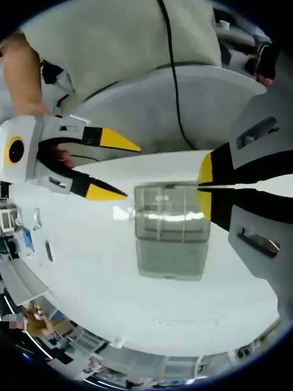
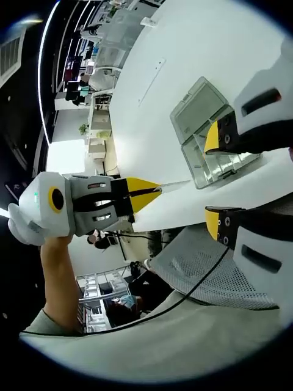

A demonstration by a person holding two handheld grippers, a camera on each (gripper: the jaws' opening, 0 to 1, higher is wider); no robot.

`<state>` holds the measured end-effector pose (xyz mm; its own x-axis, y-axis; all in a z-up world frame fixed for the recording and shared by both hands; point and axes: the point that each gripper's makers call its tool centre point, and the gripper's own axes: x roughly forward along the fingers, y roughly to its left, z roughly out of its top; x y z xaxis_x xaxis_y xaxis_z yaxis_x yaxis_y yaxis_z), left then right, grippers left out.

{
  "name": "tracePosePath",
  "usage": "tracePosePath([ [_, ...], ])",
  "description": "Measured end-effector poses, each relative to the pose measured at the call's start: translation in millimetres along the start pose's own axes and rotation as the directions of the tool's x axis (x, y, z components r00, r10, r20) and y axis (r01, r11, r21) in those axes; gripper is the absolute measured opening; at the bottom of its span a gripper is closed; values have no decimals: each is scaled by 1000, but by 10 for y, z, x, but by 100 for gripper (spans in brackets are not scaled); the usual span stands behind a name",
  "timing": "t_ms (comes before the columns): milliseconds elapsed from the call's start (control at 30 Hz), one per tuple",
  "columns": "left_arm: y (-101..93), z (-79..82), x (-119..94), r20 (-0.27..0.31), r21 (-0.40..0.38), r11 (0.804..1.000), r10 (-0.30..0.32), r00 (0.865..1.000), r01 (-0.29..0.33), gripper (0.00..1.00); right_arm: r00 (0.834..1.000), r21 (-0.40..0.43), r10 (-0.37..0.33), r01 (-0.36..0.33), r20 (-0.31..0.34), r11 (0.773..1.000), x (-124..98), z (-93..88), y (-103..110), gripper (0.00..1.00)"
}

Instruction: Insert the divider into the dual guide fixture by aligning both edges with the guide slots and pushing it downward to the bottom, including one-sided entry, uneven engagement, binding, and posture correction.

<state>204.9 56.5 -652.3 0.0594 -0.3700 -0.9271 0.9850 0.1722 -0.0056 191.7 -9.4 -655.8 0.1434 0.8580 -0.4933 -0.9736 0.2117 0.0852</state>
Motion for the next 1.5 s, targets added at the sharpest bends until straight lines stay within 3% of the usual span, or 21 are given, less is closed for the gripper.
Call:
tracePosePath([
  [700, 222, -120, 181, -128, -43, 999, 16, 992, -22, 0, 997, -31, -55, 54, -45, 998, 1, -63, -156, 49],
  [1500, 337, -182, 375, -189, -74, 997, 14, 982, -28, 0, 995, -8, -89, 89, -52, 996, 15, -85, -232, 60],
])
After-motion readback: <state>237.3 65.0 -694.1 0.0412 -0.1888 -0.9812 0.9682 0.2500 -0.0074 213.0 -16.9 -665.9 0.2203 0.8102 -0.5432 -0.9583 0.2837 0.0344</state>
